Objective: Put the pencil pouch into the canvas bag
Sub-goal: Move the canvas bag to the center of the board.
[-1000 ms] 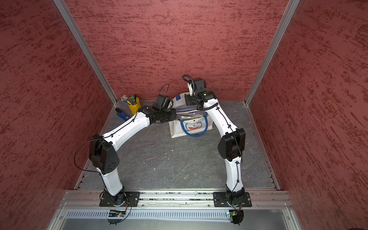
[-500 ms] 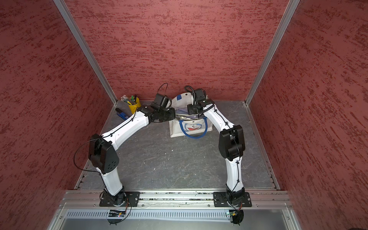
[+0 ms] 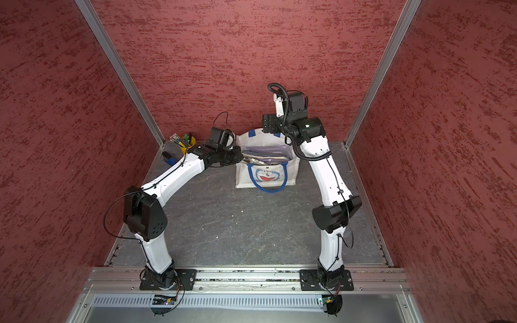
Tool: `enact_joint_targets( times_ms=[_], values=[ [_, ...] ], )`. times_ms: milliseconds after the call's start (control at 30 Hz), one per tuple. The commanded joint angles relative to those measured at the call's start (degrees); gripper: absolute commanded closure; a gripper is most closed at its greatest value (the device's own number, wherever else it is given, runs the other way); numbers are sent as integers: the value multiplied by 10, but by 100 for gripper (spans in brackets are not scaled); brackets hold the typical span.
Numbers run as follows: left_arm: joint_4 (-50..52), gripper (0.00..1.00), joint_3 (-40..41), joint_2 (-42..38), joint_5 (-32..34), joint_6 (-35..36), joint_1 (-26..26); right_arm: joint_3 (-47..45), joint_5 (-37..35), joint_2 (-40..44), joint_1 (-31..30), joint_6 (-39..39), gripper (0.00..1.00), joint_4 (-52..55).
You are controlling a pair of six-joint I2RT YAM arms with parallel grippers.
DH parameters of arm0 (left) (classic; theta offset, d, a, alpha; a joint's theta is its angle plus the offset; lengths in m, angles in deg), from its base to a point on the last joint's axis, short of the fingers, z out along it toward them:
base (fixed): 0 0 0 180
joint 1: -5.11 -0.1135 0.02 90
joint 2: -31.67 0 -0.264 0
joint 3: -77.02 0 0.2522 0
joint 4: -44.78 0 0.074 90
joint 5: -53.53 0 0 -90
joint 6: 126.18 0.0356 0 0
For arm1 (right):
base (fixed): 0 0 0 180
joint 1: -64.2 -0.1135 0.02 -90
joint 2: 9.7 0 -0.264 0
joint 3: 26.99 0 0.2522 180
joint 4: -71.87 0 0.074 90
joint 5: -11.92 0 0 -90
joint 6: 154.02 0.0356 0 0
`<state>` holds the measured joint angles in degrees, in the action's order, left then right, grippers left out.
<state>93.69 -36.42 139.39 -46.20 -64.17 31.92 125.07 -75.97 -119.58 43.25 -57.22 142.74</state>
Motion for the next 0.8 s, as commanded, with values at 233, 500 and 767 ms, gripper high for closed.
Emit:
enact_joint_targets(
  times_ms=[233,500,767],
  values=[
    [-29,100,-133,66,-33,78,-28,-390,-13,309,37,52,1,-87],
    [13,20,-89,-37,-59,147,-27,-606,7,455,91,86,1,-181],
    [26,0,168,-321,-4,194,-10,-810,4,558,139,95,1,-248]
  ],
)
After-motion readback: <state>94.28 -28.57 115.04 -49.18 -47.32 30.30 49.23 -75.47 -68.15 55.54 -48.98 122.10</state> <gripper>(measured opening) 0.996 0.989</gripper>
